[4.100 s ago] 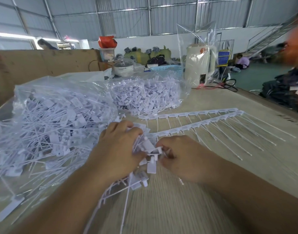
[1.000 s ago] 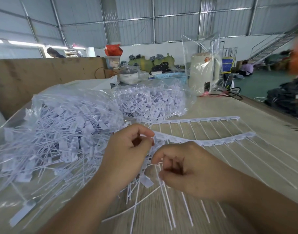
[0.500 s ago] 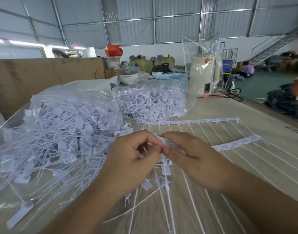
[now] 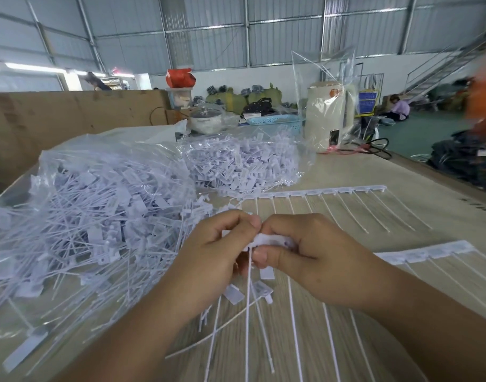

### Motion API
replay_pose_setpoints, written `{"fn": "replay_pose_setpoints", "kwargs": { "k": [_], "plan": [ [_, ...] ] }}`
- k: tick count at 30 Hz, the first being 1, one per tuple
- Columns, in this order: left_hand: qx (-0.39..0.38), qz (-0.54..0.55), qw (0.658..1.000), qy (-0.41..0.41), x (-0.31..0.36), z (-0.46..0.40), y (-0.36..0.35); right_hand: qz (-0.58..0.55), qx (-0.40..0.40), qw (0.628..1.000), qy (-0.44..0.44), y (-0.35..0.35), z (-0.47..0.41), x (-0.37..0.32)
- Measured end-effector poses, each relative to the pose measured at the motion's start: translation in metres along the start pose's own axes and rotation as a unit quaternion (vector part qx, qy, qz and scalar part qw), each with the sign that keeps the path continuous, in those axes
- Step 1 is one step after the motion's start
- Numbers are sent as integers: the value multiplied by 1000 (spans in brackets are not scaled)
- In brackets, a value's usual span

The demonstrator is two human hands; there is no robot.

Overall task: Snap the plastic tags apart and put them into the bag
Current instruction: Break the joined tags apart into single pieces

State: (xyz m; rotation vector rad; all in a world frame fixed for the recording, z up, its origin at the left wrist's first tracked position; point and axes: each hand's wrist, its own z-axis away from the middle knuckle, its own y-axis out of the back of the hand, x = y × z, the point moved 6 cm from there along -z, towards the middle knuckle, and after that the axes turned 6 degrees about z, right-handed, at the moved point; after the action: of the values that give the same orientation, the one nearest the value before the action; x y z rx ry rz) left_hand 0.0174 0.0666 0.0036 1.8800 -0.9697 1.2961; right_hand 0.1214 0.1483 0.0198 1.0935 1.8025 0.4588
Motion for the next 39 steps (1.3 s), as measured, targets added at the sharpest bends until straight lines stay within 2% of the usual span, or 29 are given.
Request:
{"fn": "replay_pose_setpoints", "kwargs": {
  "k": [3,7,14,20,29,34,39],
  "plan": [
    [-14,-11,1000,26,-1,1,-4,35,-8,999,-2,1,0,0],
    [-3,-116,993,25,-4,0,-2,78,-35,996,-4,-5,0,3],
    [55,12,998,0,-6,-1,-3,66,42,997,6,-2,-1,-1],
    [73,83,994,0,-9,0,-2,61,81,995,9,-3,-1,-5],
    [76,127,989,-1,-11,-1,-3,71,119,990,21,-6,-1,-3],
    [99,156,982,25,-12,0,-4,50,135,989,18,-10,-1,1],
    [143,206,966,59,-16,4,-6,27,188,982,-9,-6,-1,7]
  ]
}}
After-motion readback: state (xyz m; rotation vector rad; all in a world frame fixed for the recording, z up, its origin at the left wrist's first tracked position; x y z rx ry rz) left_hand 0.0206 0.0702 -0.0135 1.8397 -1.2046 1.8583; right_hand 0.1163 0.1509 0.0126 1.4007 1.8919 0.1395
